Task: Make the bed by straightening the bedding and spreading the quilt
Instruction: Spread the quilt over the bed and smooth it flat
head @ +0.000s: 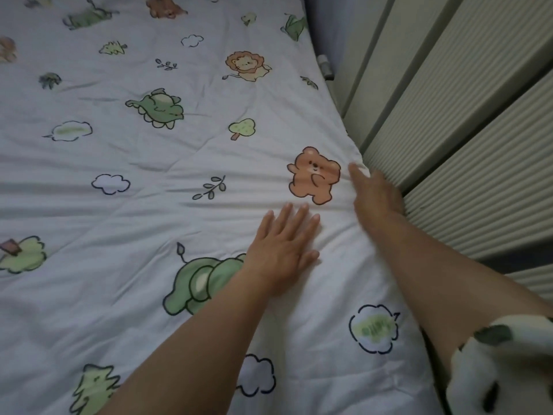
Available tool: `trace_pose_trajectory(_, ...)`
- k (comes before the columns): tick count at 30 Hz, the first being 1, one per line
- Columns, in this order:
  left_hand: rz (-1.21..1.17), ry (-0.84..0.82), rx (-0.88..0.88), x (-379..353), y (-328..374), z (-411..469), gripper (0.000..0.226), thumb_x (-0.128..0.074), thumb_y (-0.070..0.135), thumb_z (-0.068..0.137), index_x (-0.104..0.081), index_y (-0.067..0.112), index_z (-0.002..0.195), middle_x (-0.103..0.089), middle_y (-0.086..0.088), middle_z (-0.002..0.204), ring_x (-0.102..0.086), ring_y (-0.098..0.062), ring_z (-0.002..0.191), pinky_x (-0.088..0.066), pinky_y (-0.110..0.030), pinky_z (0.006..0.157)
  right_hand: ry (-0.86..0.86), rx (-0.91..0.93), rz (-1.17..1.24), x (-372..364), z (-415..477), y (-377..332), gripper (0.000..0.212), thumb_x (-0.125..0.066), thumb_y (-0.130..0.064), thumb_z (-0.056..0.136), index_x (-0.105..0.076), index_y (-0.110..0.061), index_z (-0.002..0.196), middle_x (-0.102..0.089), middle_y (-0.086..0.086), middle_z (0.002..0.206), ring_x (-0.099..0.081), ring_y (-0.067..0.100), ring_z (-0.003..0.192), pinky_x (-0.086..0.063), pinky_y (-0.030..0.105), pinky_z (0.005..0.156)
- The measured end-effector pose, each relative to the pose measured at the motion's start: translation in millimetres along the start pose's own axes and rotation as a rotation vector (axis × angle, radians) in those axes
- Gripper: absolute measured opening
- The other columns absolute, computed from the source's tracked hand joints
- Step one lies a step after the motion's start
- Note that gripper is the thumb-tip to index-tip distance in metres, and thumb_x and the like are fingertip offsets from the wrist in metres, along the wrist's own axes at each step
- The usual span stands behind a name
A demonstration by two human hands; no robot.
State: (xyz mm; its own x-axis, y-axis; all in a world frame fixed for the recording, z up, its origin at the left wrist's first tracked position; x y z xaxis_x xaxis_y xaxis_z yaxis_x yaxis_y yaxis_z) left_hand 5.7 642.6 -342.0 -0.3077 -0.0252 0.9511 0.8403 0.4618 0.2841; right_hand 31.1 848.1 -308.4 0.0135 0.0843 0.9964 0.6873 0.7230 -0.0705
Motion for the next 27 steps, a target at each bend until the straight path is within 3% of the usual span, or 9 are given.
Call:
trace_pose_trajectory(3, -0.02, 0.018, 0.022, -3, -3, 2, 0.077, 0.011, 0.063, 0.078, 0.008, 0.036, 0.15, 0.019, 0.008, 0.158, 0.024, -0.018, 0.144, 0.016, -0.04, 0.115, -0.012, -0.046, -0.023, -7, 0, -3, 0.048, -0.033, -0.013, 0.098, -0.03, -0.022, 0.145, -0.041, 0.02, 0.127, -0.049, 0.039, 0.105, -0.039, 0.041, 0.078)
trace_pose_trajectory(7, -0.014, 0.005, -0.002, -8, -12, 2, 0.075, 0.01, 0.067, 0.081, 0.006, 0.037, 0.15, 0.014, 0.007, 0.159, 0.021, -0.017, 0.145, 0.015, -0.039, 0.115, 0.139, 0.048, -0.069, 5, 13, -44, 0.065, -0.046, -0.015, 0.093, -0.016, -0.019, 0.151, -0.021, 0.015, 0.151, -0.029, 0.035, 0.133, -0.027, 0.043, 0.109)
trace_pose_trajectory(13, 0.005, 0.184, -0.019, -19, -14, -2, 0.061, -0.015, 0.058, 0.096, -0.026, 0.031, 0.149, -0.021, 0.001, 0.158, -0.011, -0.024, 0.147, -0.009, -0.046, 0.115, -0.064, 0.404, 0.077, -11, 42, -114, 0.051, -0.019, -0.04, 0.103, -0.004, -0.035, 0.152, 0.004, -0.006, 0.161, 0.007, 0.019, 0.148, 0.002, 0.045, 0.118)
trace_pose_trajectory(15, -0.004, 0.215, -0.007, -21, -15, -4, 0.058, -0.02, 0.056, 0.097, -0.026, 0.033, 0.149, -0.021, 0.002, 0.158, -0.011, -0.022, 0.148, -0.012, -0.047, 0.116, -0.186, 0.28, 0.033, -31, 57, -85, 0.052, -0.021, -0.047, 0.101, -0.012, -0.034, 0.151, -0.001, -0.006, 0.161, -0.001, 0.021, 0.148, -0.007, 0.048, 0.117)
trace_pose_trajectory(18, -0.016, 0.225, -0.016, -23, -14, -4, 0.057, -0.022, 0.055, 0.097, -0.022, 0.035, 0.15, -0.017, 0.004, 0.159, -0.005, -0.02, 0.148, -0.011, -0.048, 0.116, -0.225, -0.241, 0.208, -36, 74, -33, 0.069, -0.024, -0.059, 0.095, -0.01, -0.022, 0.152, -0.018, 0.016, 0.156, -0.025, 0.036, 0.141, -0.024, 0.05, 0.114)
trace_pose_trajectory(19, -0.021, 0.226, -0.016, -24, -14, -4, 0.057, -0.023, 0.055, 0.097, -0.021, 0.035, 0.15, -0.016, 0.004, 0.159, -0.003, -0.019, 0.148, -0.01, -0.048, 0.116, -0.198, -0.292, 0.187, -31, 76, -36, 0.07, -0.025, -0.056, 0.096, -0.012, -0.015, 0.152, -0.021, 0.021, 0.154, -0.027, 0.039, 0.139, -0.024, 0.051, 0.113)
trace_pose_trajectory(22, -0.031, 0.232, -0.011, -24, -15, -4, 0.057, -0.025, 0.054, 0.097, -0.022, 0.035, 0.15, -0.016, 0.004, 0.159, -0.002, -0.019, 0.148, -0.01, -0.048, 0.116, 0.013, 0.071, -0.005, -6, 82, -103, 0.063, -0.024, -0.045, 0.101, -0.005, -0.016, 0.153, -0.001, 0.013, 0.16, -0.004, 0.036, 0.146, -0.008, 0.049, 0.118)
trace_pose_trajectory(25, -0.015, 0.235, -0.02, -22, -15, -2, 0.056, -0.025, 0.053, 0.097, -0.022, 0.034, 0.15, -0.015, 0.004, 0.159, -0.002, -0.019, 0.148, -0.01, -0.048, 0.117, -0.172, 0.567, -0.002, -17, 66, -167, 0.058, -0.021, -0.046, 0.102, 0.004, -0.031, 0.153, 0.011, -0.004, 0.161, 0.011, 0.022, 0.148, 0.004, 0.047, 0.119)
trace_pose_trajectory(27, -0.003, 0.225, -0.021, -23, -16, -1, 0.056, -0.026, 0.053, 0.097, -0.023, 0.033, 0.15, -0.016, 0.004, 0.159, -0.004, -0.02, 0.148, -0.01, -0.048, 0.117, -0.282, 0.539, -0.015, -37, 63, -154, 0.057, -0.017, -0.052, 0.101, 0.003, -0.036, 0.152, 0.012, -0.009, 0.16, 0.011, 0.018, 0.148, 0.005, 0.047, 0.118)
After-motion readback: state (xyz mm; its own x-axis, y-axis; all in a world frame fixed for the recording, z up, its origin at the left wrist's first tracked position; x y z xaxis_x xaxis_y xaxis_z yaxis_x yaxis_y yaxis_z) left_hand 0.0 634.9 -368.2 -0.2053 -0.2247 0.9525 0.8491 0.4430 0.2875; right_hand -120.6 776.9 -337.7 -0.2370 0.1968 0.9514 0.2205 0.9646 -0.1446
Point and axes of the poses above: each hand's wrist, its own z-axis towards the middle knuckle, its own x-axis out of the back of the hand, y = z × x, the point moved 5 cm from there along z, towards the middle knuckle
